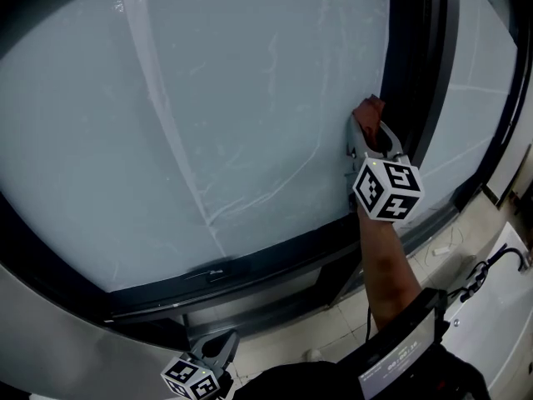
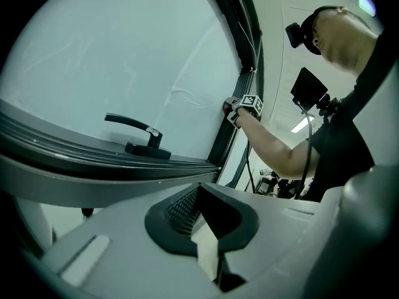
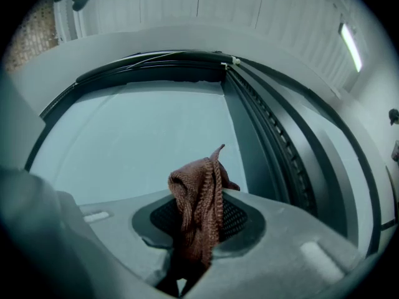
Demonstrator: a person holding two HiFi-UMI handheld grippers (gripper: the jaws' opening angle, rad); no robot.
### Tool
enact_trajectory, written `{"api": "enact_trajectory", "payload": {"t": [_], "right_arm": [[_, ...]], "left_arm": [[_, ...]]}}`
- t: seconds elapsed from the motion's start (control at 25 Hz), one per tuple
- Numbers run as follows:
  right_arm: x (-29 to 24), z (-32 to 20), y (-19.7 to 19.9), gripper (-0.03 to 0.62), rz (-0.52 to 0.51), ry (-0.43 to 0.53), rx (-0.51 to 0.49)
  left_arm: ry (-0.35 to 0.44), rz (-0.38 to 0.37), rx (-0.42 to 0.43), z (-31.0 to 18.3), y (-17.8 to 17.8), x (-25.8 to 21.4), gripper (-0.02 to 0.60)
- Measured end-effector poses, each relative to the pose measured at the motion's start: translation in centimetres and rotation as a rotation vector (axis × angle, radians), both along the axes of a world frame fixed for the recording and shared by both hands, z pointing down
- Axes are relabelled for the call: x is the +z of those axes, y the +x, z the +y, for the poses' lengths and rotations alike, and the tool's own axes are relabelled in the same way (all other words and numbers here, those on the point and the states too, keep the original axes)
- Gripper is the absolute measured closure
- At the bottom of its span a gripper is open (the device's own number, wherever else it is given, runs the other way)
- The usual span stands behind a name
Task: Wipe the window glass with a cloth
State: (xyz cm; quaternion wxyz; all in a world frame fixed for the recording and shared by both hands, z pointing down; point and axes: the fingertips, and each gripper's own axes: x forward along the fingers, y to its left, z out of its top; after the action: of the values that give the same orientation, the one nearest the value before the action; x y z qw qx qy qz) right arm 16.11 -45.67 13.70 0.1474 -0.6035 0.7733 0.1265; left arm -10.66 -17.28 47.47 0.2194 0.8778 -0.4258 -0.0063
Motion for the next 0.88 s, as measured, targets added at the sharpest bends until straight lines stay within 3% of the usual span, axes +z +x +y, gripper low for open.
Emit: {"api": "enact_trajectory", "payload": {"t": [0.4,0.88], "right_arm": [[-0.5,4.4,-10.8,0.508,0.028,0.066,-0.171],[-0.9,7.6,-18.8,0.507,0.053,0.114,-0.28]], "left_arm": [[-0.011,-0.002,-0.01,0.8,-0.9,-0.4,0.566],[-0.016,0.007,-0.063,2.5,-4.5,0.4,0.566]]}}
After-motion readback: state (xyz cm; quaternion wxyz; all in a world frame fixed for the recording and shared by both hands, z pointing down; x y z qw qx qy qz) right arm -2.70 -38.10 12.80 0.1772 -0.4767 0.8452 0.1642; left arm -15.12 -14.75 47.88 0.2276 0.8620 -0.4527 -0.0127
